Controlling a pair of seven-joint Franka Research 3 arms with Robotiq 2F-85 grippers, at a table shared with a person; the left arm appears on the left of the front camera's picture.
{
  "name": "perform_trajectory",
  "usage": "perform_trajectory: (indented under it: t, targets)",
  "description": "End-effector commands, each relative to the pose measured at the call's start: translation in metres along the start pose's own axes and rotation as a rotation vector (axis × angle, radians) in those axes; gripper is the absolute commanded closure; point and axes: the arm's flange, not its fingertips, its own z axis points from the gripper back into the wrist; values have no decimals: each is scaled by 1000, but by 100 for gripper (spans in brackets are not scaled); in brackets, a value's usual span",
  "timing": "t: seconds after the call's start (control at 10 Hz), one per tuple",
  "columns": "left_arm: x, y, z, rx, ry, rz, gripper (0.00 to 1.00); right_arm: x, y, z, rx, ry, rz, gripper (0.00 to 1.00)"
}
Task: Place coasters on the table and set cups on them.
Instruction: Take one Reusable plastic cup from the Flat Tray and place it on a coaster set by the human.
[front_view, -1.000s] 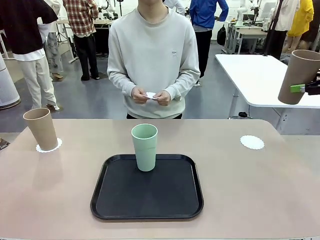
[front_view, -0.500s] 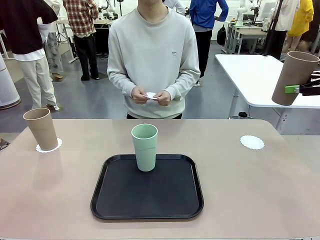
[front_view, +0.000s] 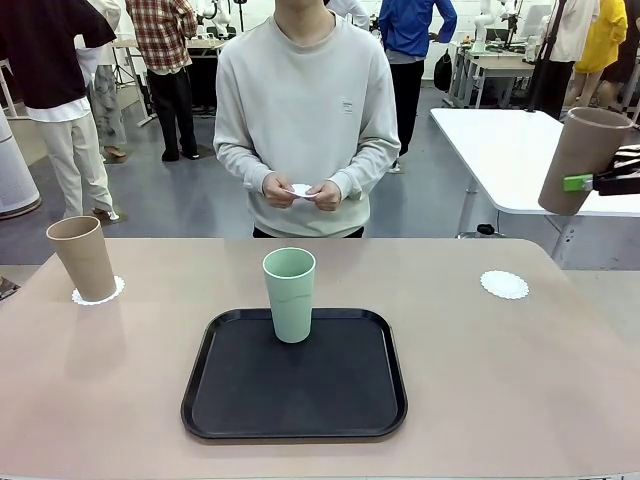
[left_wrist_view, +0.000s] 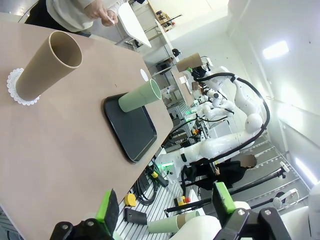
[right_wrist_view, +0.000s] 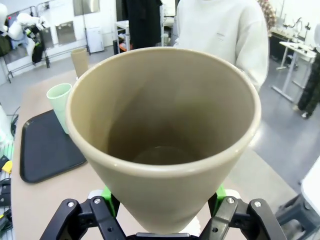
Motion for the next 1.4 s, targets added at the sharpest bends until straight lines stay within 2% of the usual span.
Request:
perform_trajectory:
  t: [0.0,0.2,0.5,1.3]
  targets:
    - [-1,-2,1,-9,-4,-2,0,-42,-30,-39,41,-28,5,18]
    - [-1,-2,1,-9,-4,-2,0,-83,-37,-55,45,-18,21,18]
    - [-1,-2,1,-9,-4,-2,0,-115,-38,-60,38,-10,53,18]
    - [-1,-2,1,-9,-4,-2,0,-149,-42,-98,106,47,28,18]
